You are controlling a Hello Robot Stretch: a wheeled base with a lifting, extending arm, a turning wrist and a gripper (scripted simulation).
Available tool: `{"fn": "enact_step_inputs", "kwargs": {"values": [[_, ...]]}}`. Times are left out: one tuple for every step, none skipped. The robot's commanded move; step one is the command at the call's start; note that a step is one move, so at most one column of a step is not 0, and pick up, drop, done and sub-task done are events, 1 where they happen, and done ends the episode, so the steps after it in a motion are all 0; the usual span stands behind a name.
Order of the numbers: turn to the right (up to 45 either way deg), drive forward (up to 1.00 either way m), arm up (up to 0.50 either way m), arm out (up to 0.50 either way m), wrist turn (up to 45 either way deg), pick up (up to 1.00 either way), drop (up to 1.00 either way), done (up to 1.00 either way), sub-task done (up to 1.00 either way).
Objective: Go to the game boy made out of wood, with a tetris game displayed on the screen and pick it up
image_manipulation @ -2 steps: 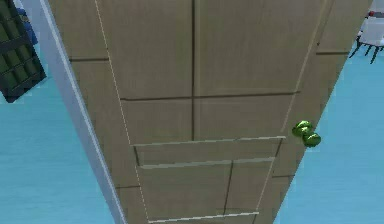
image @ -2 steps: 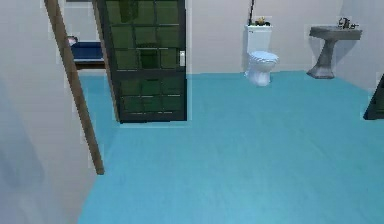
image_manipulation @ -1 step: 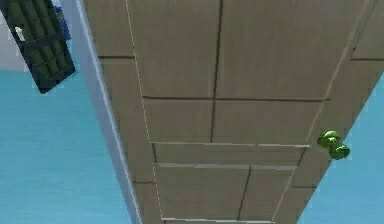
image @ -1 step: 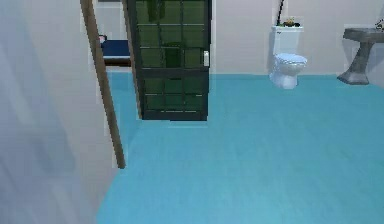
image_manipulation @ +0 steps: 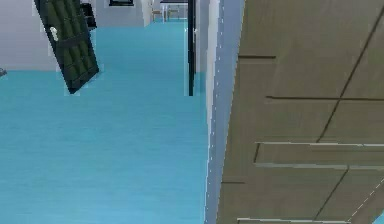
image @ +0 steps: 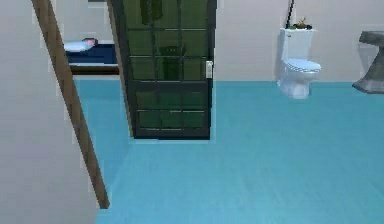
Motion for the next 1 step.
{"fn": "enact_step_inputs", "kwargs": {"values": [[-12.0, 0.0, 0.0, 0.0, 0.0, 0.0, 0.0, 0.0, 0.0]]}}
